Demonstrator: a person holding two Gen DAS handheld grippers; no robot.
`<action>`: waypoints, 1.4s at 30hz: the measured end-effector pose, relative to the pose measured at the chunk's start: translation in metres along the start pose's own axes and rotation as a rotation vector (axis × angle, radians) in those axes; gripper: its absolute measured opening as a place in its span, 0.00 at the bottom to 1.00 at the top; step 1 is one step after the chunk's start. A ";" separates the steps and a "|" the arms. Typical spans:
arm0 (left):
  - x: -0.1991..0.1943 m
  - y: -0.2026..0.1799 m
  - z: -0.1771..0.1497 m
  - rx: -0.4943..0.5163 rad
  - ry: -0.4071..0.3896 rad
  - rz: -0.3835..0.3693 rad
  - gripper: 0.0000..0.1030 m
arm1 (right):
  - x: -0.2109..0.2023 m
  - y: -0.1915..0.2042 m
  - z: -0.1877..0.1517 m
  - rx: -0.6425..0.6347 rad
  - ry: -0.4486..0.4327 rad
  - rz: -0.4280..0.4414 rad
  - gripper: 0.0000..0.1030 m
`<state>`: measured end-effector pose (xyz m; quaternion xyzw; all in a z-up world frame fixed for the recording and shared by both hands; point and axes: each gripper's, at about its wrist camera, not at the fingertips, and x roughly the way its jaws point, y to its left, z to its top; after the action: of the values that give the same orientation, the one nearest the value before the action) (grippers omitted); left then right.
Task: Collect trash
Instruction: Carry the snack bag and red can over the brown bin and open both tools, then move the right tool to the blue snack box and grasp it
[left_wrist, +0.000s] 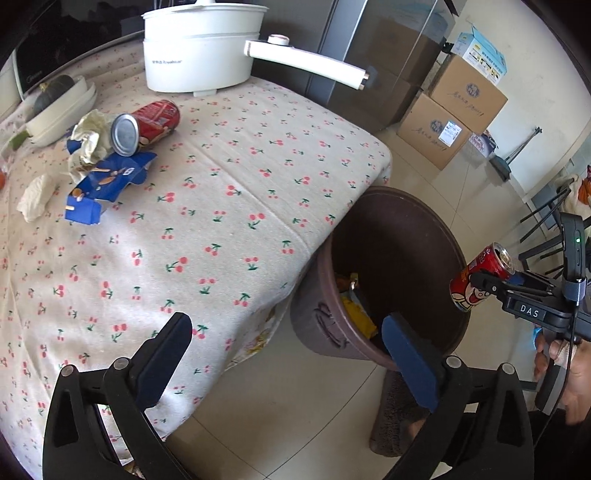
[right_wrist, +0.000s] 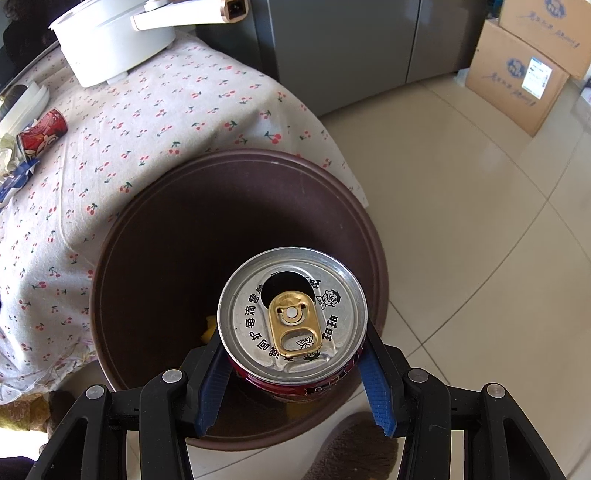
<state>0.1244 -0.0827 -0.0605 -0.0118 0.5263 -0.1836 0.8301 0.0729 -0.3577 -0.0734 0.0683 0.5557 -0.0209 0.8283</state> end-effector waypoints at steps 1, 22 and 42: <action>-0.003 0.005 -0.001 -0.009 -0.003 0.004 1.00 | 0.003 0.003 0.001 -0.006 0.006 -0.003 0.54; -0.046 0.080 -0.019 -0.069 -0.045 0.090 1.00 | 0.037 0.046 0.012 -0.039 0.080 -0.077 0.68; -0.085 0.166 -0.033 -0.247 -0.119 0.137 1.00 | 0.009 0.172 0.037 -0.236 -0.029 0.006 0.75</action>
<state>0.1122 0.1042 -0.0365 -0.0889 0.4942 -0.0592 0.8628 0.1295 -0.1921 -0.0519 -0.0285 0.5422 0.0461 0.8385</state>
